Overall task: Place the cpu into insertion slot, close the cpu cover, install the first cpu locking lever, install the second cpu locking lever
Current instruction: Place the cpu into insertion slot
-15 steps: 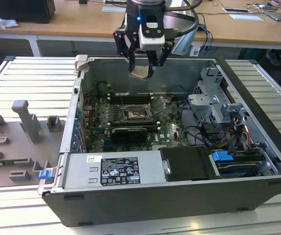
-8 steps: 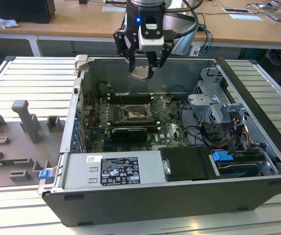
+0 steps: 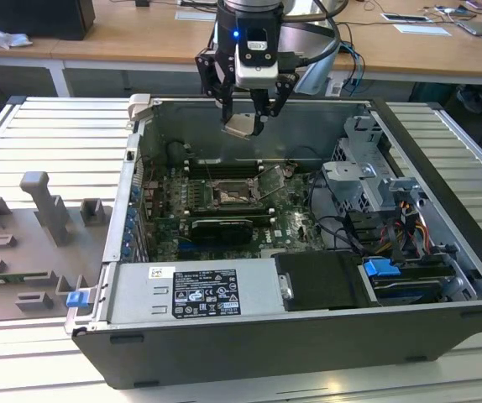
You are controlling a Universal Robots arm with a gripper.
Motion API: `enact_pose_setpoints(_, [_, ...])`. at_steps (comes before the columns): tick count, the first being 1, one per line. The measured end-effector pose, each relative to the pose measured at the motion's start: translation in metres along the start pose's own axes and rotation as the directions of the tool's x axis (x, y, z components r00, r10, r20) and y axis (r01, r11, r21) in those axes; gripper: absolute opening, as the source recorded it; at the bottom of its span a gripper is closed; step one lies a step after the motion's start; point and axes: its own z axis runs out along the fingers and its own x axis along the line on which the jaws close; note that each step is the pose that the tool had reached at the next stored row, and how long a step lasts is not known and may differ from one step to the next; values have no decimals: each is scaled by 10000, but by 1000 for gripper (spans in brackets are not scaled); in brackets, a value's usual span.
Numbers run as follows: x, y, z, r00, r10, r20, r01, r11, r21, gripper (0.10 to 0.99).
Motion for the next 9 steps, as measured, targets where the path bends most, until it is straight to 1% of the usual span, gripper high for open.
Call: enact_pose_setpoints(9, [0, 0, 4, 9989, 459, 40, -459, 9989, -11, 541])
